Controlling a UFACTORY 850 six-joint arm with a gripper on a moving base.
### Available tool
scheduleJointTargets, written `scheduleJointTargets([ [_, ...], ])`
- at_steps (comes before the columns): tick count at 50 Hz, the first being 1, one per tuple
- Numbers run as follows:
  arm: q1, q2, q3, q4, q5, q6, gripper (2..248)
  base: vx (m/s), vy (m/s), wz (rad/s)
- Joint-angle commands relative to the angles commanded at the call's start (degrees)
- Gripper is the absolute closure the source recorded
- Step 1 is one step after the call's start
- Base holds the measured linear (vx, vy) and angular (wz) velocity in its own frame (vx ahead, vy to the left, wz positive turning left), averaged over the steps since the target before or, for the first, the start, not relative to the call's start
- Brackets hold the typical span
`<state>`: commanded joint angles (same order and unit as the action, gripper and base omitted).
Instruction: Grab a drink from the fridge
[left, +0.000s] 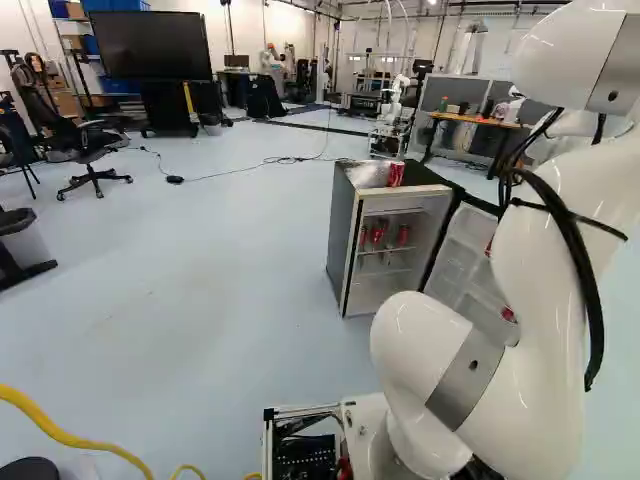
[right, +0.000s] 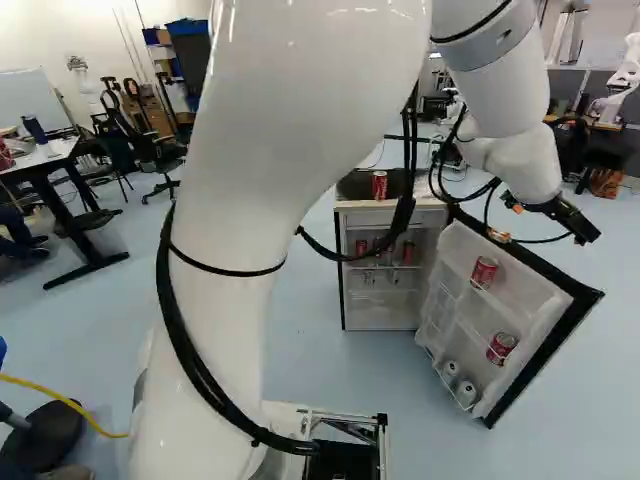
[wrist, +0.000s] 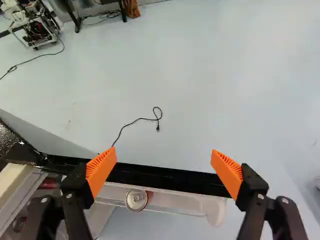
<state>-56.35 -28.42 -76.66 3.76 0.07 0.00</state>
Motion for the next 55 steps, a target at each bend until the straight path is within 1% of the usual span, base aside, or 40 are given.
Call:
scheduleJointTargets([
  [24, -1.8, -5.3, -7.0, -2.4, -6.1, 0.0, 3, 0.0, 0.0, 0.0],
  [30, -2.1, -7.2, -9.1, -2.9, -7.2, 0.0, 3, 0.0, 0.0, 0.0],
  [55, -2.7, -16.8, -19.2, -3.3, -7.9, 0.0, 3, 0.0, 0.0, 0.0],
])
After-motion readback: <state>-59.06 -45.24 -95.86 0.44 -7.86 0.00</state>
